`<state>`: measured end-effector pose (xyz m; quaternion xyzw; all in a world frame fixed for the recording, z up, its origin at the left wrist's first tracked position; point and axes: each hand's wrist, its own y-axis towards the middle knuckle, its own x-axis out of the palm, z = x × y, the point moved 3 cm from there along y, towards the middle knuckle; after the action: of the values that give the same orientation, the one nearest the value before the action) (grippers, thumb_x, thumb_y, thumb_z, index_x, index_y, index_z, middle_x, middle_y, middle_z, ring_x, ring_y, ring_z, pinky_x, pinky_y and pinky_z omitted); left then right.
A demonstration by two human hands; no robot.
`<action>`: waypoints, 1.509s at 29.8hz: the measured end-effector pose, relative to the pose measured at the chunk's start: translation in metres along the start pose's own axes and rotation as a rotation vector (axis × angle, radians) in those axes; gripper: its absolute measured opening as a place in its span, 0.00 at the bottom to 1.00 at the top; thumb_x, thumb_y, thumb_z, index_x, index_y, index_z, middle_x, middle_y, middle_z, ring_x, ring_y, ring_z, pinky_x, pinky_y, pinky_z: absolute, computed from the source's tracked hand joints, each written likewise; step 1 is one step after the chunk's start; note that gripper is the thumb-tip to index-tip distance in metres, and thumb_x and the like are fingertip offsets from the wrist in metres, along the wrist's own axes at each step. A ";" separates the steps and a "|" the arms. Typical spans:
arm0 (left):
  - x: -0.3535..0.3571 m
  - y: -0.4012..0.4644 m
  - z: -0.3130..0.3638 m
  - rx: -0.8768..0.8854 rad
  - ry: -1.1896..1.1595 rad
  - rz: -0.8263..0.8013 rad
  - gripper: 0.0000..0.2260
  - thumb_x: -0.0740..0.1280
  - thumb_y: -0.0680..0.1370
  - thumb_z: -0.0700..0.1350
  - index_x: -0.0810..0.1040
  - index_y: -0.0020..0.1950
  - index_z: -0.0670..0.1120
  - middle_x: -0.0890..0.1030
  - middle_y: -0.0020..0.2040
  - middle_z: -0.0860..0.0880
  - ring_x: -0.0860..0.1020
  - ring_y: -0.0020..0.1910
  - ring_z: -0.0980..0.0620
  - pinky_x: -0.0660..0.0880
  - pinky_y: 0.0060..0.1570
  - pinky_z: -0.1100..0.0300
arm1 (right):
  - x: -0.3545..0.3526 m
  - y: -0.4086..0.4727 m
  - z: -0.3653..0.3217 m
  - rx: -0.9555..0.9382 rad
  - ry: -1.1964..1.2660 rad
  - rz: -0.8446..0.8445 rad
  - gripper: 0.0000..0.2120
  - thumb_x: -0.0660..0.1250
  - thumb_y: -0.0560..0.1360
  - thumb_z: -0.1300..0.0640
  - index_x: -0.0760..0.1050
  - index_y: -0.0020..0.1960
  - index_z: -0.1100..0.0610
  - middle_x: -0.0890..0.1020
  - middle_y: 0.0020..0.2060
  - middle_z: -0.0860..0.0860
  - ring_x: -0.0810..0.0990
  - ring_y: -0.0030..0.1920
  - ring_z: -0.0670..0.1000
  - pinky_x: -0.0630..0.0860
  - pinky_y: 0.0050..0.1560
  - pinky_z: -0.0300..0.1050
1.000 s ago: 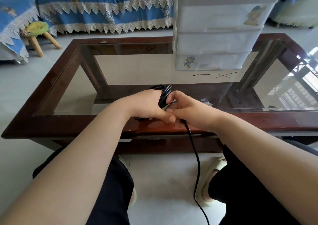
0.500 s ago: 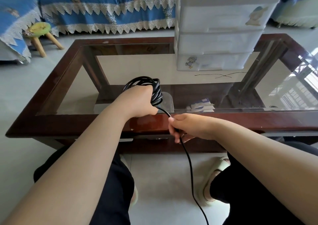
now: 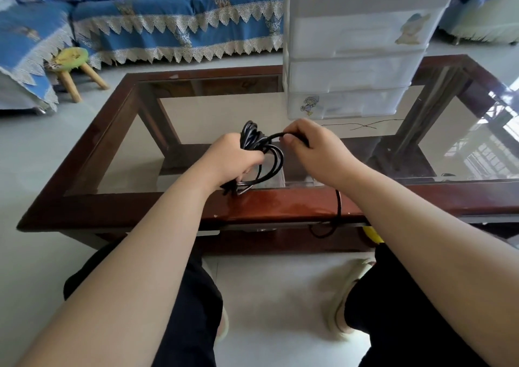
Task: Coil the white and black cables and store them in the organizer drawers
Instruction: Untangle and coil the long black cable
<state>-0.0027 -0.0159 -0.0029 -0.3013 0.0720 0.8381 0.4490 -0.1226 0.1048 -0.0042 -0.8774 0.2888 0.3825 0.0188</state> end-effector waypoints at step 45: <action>-0.006 -0.010 0.005 -0.094 -1.120 -0.483 0.15 0.75 0.67 0.46 0.69 0.33 0.47 0.65 0.20 0.54 0.64 0.17 0.59 0.68 0.23 0.64 | 0.010 0.007 -0.007 0.395 1.051 -0.462 0.15 0.64 0.67 0.62 0.74 0.53 0.62 0.76 0.35 0.52 0.80 0.37 0.53 0.76 0.45 0.50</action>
<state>0.0054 -0.0120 0.0058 0.1576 -0.2825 0.7459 0.5823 -0.1158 0.0922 -0.0049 -0.9687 0.1270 -0.1771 0.1187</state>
